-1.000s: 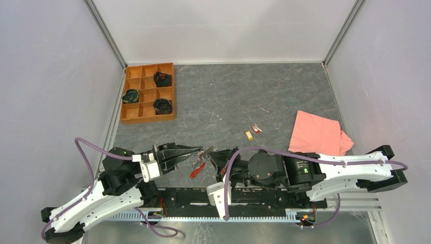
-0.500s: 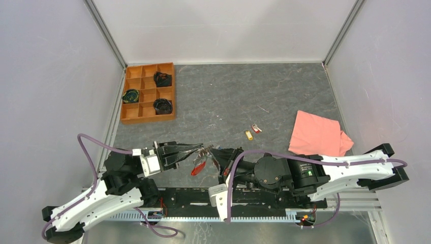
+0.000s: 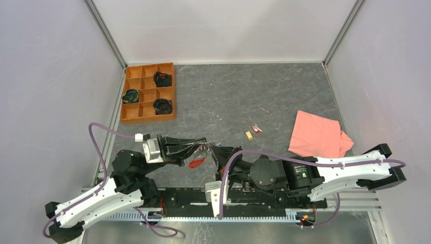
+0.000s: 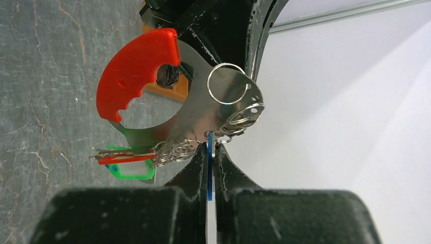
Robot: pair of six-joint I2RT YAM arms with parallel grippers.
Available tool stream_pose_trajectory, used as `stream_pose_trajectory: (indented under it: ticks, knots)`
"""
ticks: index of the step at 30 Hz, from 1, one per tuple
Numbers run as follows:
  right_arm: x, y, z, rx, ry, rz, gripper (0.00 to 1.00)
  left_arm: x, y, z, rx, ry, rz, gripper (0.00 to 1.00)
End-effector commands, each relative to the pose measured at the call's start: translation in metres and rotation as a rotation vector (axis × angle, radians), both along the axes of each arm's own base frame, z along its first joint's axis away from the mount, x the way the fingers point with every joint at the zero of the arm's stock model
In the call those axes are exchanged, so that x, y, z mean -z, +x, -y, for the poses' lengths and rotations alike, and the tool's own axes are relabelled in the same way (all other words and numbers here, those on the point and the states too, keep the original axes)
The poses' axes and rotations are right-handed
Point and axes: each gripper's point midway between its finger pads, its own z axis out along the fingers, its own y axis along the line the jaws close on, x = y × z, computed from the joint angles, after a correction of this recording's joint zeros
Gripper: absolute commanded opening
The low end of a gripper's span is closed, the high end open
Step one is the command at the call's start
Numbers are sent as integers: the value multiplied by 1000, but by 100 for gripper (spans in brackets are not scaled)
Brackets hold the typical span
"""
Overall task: Remove the keys from the keyring
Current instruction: Remove the key from the keyring.
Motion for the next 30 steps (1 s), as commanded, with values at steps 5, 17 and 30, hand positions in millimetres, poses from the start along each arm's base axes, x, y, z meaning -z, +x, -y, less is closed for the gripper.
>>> stream_pose_trajectory:
  ticks: [5, 17, 30]
  knots:
    - [11, -11, -8, -36, -4, -25, 0, -43, 25, -20, -90, -253, -159, 2]
    - [30, -6, 0, -9, -36, -65, 0, -55, 27, -29, -51, -398, -277, 2]
    - [30, 27, 20, 197, -38, -42, 0, -56, 19, -40, -30, -459, -250, 2]
